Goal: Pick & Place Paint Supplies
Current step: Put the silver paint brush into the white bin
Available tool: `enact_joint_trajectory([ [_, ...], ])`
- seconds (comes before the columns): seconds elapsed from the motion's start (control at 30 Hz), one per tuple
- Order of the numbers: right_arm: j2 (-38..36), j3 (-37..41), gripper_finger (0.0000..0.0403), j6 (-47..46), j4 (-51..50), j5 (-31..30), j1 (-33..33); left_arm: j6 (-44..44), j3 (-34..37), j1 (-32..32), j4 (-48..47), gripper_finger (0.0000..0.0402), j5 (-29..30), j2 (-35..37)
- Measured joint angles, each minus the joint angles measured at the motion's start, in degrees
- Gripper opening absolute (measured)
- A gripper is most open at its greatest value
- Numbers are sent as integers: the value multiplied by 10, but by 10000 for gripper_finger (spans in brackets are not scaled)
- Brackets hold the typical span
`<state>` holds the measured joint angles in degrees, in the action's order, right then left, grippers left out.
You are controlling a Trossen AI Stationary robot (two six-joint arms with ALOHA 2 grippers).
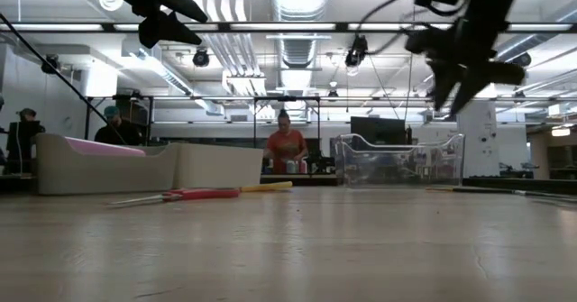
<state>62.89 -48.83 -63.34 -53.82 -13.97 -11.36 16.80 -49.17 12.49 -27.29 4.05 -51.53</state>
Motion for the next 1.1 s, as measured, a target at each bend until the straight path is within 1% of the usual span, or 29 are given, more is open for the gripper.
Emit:
enact_joint_trajectory([
  [0.1, -29, 52, 132, -84, -4, 1, 25, 0, 0, 0, 0, 271, 0, 0],
  [0.2, -44, 88, 132, -143, -4, 5, 49, 0, 0, 0, 0, 271, 0, 0],
  [0.33, -46, 112, 132, -193, -19, 7, 77, 0, 0, 0, 0, 271, 0, 0],
  [0.47, -32, 125, 132, -246, -70, 34, 98, 0, 0, 0, 0, 271, 0, 0],
  [0.73, -12, 146, 132, -284, -69, 40, 131, 0, 0, 0, 0, 271, 0, 0],
  [0.97, 24, 160, 132, -287, -43, 40, 131, 0, 0, 0, 0, 271, 0, 0],
  [1.1, 47, 175, 132, -288, -18, 51, 133, 0, 0, 0, 0, 271, 0, 0],
])
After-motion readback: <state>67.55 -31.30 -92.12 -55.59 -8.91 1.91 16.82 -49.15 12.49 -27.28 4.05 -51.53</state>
